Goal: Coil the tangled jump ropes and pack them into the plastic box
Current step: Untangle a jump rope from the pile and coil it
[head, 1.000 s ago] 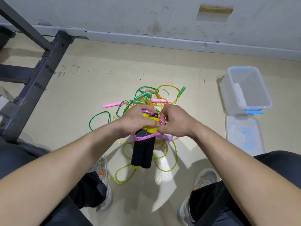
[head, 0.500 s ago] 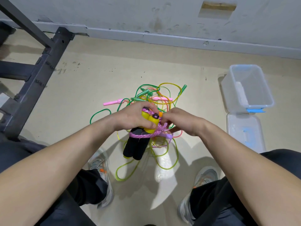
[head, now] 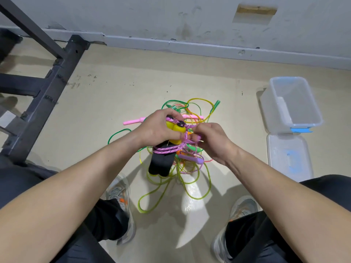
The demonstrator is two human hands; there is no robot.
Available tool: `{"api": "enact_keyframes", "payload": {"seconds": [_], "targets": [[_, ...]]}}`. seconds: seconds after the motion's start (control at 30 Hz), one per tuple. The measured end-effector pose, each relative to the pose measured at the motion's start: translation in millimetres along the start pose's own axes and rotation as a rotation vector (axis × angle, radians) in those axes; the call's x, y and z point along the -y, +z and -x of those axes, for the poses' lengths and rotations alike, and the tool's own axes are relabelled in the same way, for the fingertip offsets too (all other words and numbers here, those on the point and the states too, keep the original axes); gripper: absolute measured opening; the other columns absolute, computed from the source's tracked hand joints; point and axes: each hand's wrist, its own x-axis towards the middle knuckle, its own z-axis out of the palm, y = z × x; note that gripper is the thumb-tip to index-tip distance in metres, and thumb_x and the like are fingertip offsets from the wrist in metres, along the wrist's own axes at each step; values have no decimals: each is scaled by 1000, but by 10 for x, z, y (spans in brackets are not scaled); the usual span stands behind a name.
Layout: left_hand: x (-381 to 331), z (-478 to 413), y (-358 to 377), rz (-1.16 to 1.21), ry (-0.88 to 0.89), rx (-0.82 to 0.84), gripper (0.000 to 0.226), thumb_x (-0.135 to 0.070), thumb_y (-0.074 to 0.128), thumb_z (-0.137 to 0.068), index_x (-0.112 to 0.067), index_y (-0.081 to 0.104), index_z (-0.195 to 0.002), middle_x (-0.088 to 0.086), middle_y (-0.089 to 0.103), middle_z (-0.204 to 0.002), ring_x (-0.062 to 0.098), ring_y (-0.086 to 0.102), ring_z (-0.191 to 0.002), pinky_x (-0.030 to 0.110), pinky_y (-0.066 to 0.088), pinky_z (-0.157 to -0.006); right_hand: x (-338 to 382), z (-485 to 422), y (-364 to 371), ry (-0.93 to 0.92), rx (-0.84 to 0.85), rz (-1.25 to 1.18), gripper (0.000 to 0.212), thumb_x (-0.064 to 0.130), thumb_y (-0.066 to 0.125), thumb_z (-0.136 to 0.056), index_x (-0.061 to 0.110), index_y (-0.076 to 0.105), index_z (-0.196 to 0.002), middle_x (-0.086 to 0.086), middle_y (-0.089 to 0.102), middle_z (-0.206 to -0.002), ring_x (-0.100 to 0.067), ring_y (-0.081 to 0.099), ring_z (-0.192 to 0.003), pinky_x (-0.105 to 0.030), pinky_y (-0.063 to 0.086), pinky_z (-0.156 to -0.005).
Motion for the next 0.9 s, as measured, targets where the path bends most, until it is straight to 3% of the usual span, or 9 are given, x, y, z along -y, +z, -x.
{"api": "enact_keyframes", "payload": {"seconds": [0.1,0.2,0.3,0.4,0.47,0.57,0.67,0.77,0.9], "targets": [[66,12,-5,-20,-17,11,43,-34,80,-55,-33,67,-96,-9,67,-108,10,63,-103,32,50,-93,25,-20,-29,-123,-16,466,25,10,67,-85,14,61,-61,-1,52,-54,-13,57,-58,-27,49,-63],[121,24,26,-37,-27,24,44,-36,78,-53,-35,66,-95,-12,68,-104,10,63,-102,29,50,-90,91,-2,-70,-135,0,649,27,21,76,-83,15,62,-61,-1,53,-52,-15,55,-55,-28,44,-61],[107,0,0,17,-25,8,41,-29,85,-59,-33,67,-96,-11,65,-105,10,61,-101,24,46,-84,177,42,-47,-144,21,301,30,25,65,-94,4,63,-72,-4,50,-44,-17,53,-49,-30,42,-61],[130,-36,-68,78,-54,-39,39,-16,89,-69,-26,69,-101,-10,65,-108,9,60,-101,20,45,-84,277,82,-26,102,74,-131,29,31,45,-101,2,49,-105,5,49,-43,-11,31,-35,-20,27,-41],[177,-39,-113,146,-106,-65,38,-12,89,-69,-26,70,-99,-11,66,-103,11,63,-94,28,52,-88,313,109,-49,241,182,-147,35,38,50,-93,4,55,-96,2,51,-52,-6,27,-33,-19,11,-39],[228,-63,-166,182,-140,-111,37,-12,89,-67,-27,70,-94,-5,68,-96,13,65,-81,37,56,-86,334,113,-82,271,220,-240,40,45,57,-78,5,59,-75,-2,49,-55,-10,38,-37,-24,29,-54],[275,-103,-222,202,-167,-166,35,-9,89,-70,-25,70,-94,6,71,-101,16,65,-80,41,57,-85,306,80,-77,113,178,-358,45,46,55,-81,1,60,-82,2,34,-46,-11,24,-35,-28,38,-76],[335,-151,-275,144,-198,-222,35,-11,89,-69,-26,69,-92,6,71,-105,19,64,-85,40,57,-84,296,111,-82,182,231,-281,48,49,53,-82,5,65,-97,0,45,-61,-9,21,-40,-19,26,-42],[395,-174,-349,-8,-182,-273,36,-13,85,-70,-24,68,-99,-9,65,-97,17,61,-94,29,48,-82,263,145,-62,266,311,-21,31,41,59,-83,10,57,-82,-1,38,-55,-11,25,-39,-27,19,-45]]}}
